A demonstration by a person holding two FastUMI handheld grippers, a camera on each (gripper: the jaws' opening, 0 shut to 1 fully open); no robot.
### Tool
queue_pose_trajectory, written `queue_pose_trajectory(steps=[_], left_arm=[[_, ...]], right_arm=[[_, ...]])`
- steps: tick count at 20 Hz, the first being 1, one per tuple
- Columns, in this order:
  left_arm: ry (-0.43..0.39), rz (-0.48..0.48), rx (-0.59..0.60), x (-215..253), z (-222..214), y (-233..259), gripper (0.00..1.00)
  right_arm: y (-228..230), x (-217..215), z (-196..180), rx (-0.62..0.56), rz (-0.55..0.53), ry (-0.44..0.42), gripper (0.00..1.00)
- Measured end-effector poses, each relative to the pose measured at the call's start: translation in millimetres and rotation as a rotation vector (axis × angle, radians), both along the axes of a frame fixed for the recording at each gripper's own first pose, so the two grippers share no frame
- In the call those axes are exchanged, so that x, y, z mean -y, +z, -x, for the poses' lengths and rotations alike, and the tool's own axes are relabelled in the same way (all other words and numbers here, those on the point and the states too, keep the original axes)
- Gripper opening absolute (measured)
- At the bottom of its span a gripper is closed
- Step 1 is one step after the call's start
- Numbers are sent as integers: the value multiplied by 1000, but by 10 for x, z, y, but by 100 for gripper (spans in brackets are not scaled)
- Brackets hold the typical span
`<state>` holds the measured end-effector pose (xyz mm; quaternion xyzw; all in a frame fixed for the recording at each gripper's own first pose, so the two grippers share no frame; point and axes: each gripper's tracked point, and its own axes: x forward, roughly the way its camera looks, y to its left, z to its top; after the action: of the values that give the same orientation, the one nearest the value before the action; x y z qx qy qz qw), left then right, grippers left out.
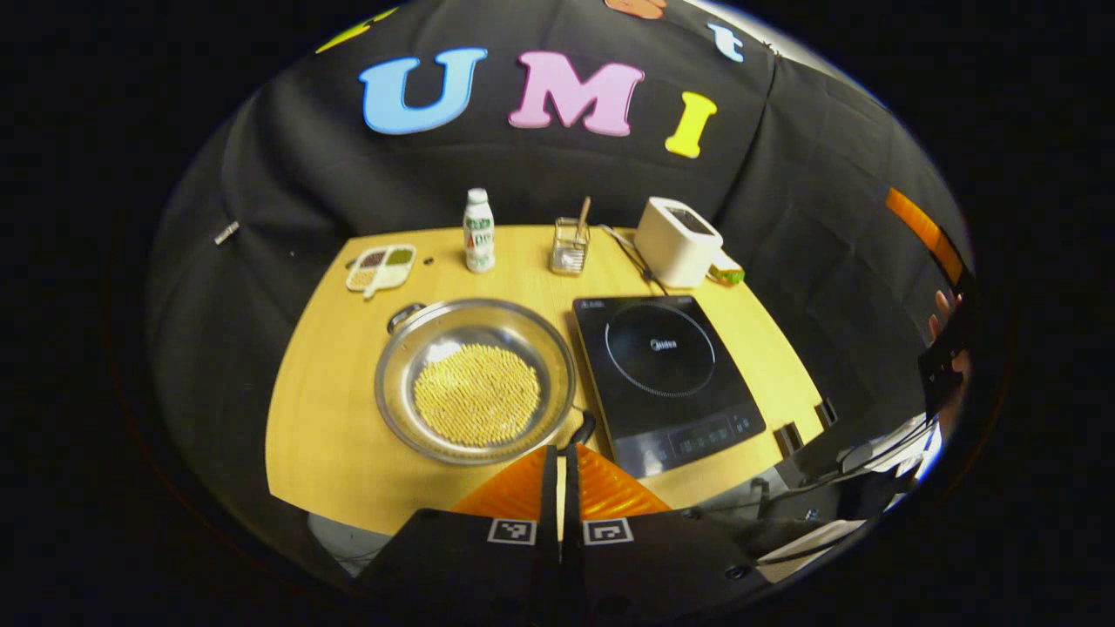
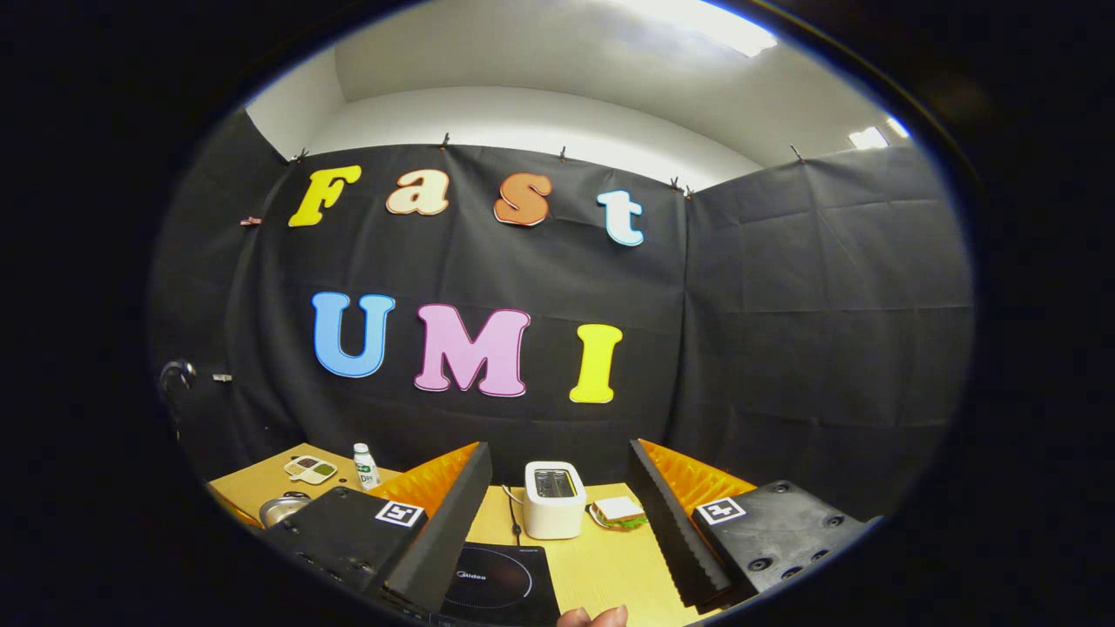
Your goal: First push the handle of the pot to place it horizontally, then grasp the pot with both hands and set it on the induction cooktop.
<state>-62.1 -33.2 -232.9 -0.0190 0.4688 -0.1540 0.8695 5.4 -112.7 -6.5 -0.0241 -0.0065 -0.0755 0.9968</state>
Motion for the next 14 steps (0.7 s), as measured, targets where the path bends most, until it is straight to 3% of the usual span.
queue_pose_trajectory(steps=[6,14], left_arm=[[-77,-46,-275,50,207,-788,6],[-119,-196,-340,-74,-66,-1404,5]], right_arm=[[-54,231,47,-13,4,-34,97],[-150,463,101,-31,0,-73,97]])
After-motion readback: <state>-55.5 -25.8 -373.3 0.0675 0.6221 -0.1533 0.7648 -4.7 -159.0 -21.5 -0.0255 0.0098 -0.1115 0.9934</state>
